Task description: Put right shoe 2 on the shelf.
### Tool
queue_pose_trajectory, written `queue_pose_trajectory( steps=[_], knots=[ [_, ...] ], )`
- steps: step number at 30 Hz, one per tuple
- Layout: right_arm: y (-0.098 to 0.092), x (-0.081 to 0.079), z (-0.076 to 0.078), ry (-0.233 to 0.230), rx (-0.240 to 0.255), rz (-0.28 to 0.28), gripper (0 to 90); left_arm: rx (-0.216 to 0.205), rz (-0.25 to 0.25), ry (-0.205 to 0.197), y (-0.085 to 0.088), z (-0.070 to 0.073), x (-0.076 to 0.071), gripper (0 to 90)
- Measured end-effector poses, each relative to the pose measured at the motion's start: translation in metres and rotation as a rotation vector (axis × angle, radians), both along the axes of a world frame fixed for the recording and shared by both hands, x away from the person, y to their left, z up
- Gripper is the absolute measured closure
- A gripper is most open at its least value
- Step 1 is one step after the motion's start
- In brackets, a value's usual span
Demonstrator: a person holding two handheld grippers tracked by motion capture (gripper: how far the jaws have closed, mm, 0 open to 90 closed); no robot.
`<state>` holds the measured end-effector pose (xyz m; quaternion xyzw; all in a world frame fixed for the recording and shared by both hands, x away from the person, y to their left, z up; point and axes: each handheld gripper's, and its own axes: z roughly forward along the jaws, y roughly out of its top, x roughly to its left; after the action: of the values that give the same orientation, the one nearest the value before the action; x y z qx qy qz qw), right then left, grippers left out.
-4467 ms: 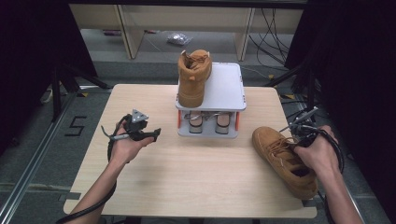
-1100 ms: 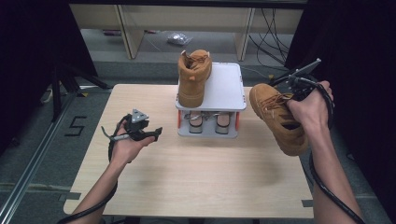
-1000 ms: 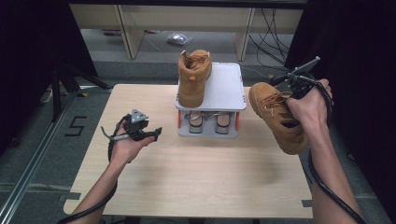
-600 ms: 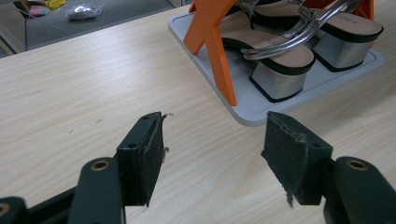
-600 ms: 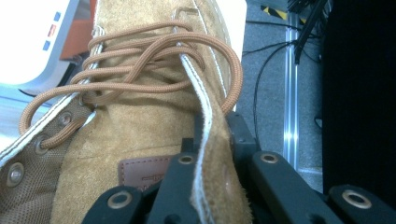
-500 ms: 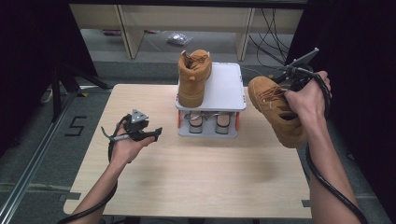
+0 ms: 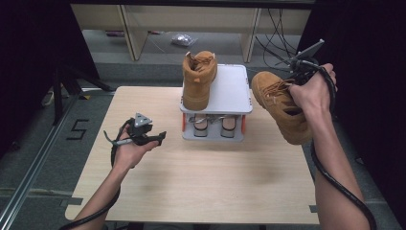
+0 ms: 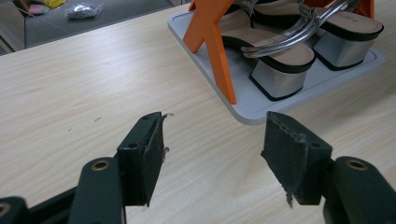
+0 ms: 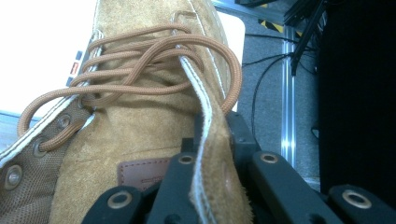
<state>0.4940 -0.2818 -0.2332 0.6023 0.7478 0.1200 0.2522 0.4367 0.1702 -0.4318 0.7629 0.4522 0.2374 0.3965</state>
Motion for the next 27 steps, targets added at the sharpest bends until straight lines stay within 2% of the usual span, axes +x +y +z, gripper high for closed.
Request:
queue_pose_trajectory(
  steps=[2,5,11,12,13,16,19,26,27],
  knots=[
    [0.002,0.001,0.002,-0.003,-0.002,-0.002,85.8,0.024,-0.011,0.007,0.001,0.001,0.0,37.4],
    [0.005,0.002,0.006,-0.009,-0.004,-0.012,85.8,0.018,-0.011,0.005,0.0,0.001,-0.001,37.4],
    [0.012,0.005,0.009,-0.013,0.006,0.006,85.8,0.021,-0.006,0.005,0.001,0.001,-0.001,37.4],
    [0.013,0.006,0.01,-0.016,0.007,0.009,85.8,0.001,0.006,-0.003,0.0,0.0,-0.001,37.4],
    [0.014,0.006,0.011,-0.016,0.0,0.015,85.8,0.0,0.003,-0.003,0.001,0.0,-0.001,37.4],
    [0.017,0.008,0.013,-0.021,0.005,0.014,85.8,0.026,-0.009,0.006,0.003,0.0,-0.001,37.4],
    [0.02,0.008,0.016,-0.024,0.009,-0.001,85.8,0.026,-0.009,0.006,0.004,0.0,-0.001,37.4],
    [0.023,0.01,0.022,-0.037,0.007,0.024,85.8,0.03,-0.012,0.008,0.004,0.0,-0.001,37.4],
    [0.024,0.01,0.023,-0.036,0.005,0.027,85.8,0.006,0.002,-0.001,0.002,-0.001,-0.001,37.4]
  ],
)
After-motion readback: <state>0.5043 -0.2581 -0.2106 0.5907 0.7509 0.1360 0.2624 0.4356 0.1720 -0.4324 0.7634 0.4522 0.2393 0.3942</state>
